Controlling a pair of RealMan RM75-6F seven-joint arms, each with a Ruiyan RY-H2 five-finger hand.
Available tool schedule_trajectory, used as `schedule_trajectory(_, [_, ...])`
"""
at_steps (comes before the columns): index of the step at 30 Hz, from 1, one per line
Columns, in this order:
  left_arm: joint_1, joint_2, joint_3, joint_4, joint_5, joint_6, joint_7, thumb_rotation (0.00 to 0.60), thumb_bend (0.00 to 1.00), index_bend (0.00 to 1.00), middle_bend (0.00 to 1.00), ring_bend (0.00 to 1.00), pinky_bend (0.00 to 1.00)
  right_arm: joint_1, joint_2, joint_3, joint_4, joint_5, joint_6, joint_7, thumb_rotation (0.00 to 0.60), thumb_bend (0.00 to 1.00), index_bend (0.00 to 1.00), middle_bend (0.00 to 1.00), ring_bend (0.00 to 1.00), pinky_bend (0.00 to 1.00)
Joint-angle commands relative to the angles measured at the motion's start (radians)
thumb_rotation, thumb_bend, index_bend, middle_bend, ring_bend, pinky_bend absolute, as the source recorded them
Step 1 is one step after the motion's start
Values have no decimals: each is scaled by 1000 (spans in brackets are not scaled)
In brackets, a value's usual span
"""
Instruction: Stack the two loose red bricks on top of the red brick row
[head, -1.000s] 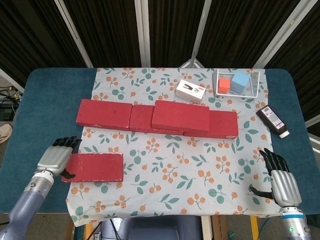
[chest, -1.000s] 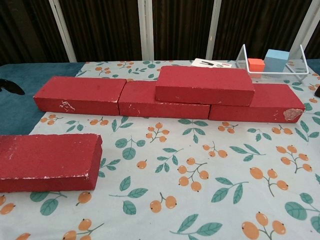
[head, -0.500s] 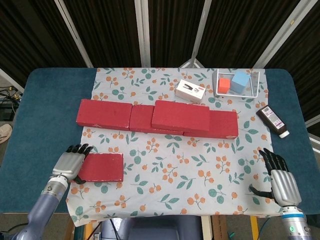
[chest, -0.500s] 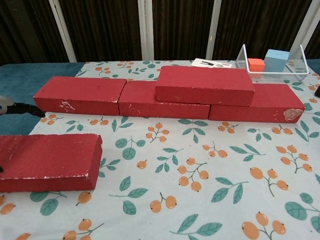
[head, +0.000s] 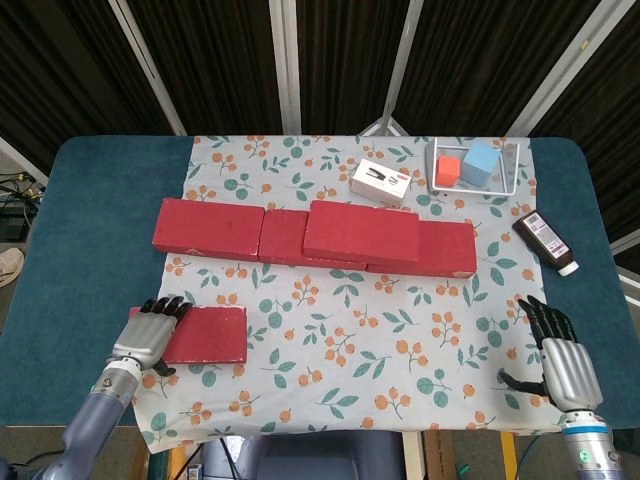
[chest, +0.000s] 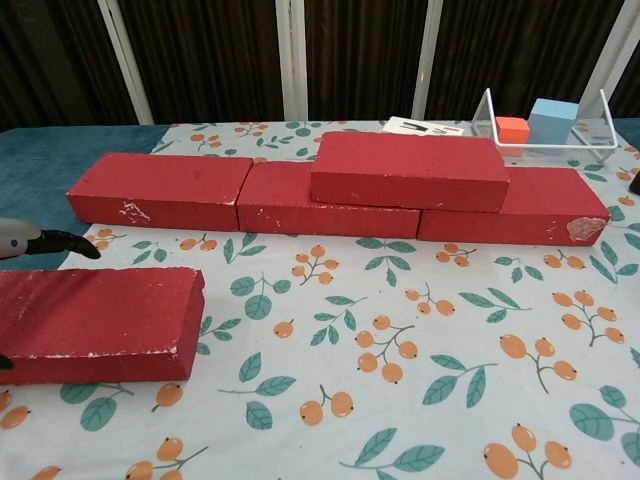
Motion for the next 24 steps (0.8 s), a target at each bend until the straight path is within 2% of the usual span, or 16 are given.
schedule_trajectory(1, [-1, -4, 7, 12, 10, -8, -10, 600, 0, 0, 0, 0, 5, 2, 0, 1, 1, 2, -5, 0, 600, 79, 0, 0, 0, 0])
schedule_trajectory(14, [5, -44, 30, 83, 61, -4, -34, 600, 0, 0, 0, 0, 5, 5, -9, 7, -1, 12, -13, -21, 600, 80, 0, 0, 0, 0])
schedule_trajectory(24, [-1, -72, 31, 119, 59, -11, -32, 600, 0, 0, 0, 0, 5, 9, -17, 13, -1, 26, -21, -32, 600, 80, 0, 0, 0, 0])
